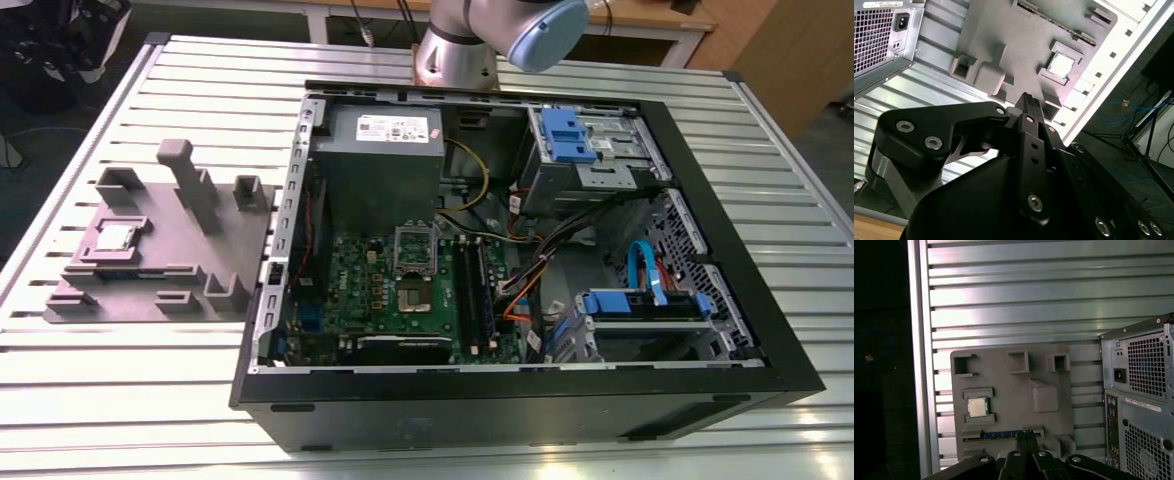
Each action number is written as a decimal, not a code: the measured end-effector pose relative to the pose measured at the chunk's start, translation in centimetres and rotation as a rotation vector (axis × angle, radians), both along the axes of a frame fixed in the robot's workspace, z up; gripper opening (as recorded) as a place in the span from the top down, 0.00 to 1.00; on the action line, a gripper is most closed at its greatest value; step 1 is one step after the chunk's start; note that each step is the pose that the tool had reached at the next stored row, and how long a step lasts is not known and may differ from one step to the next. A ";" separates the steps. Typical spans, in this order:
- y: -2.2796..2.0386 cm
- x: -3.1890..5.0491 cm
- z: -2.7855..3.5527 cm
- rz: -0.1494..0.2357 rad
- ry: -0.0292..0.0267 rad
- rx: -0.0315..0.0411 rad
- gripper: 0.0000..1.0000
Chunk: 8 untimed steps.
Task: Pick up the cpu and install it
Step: 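Reach for the cpu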
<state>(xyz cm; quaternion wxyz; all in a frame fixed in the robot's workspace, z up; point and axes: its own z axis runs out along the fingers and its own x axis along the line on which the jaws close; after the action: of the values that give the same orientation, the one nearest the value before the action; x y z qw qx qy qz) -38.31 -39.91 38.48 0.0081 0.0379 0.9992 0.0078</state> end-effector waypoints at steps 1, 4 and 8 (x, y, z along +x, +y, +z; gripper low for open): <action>0.00 -0.03 0.00 0.000 0.0001 0.0000 0.89; 0.00 -0.16 -0.01 0.000 0.0000 0.0000 0.89; 0.00 -0.33 -0.01 0.000 0.0000 0.0000 0.89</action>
<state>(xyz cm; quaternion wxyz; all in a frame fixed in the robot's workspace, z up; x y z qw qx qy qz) -38.64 -39.90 38.47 0.0081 0.0379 0.9992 0.0078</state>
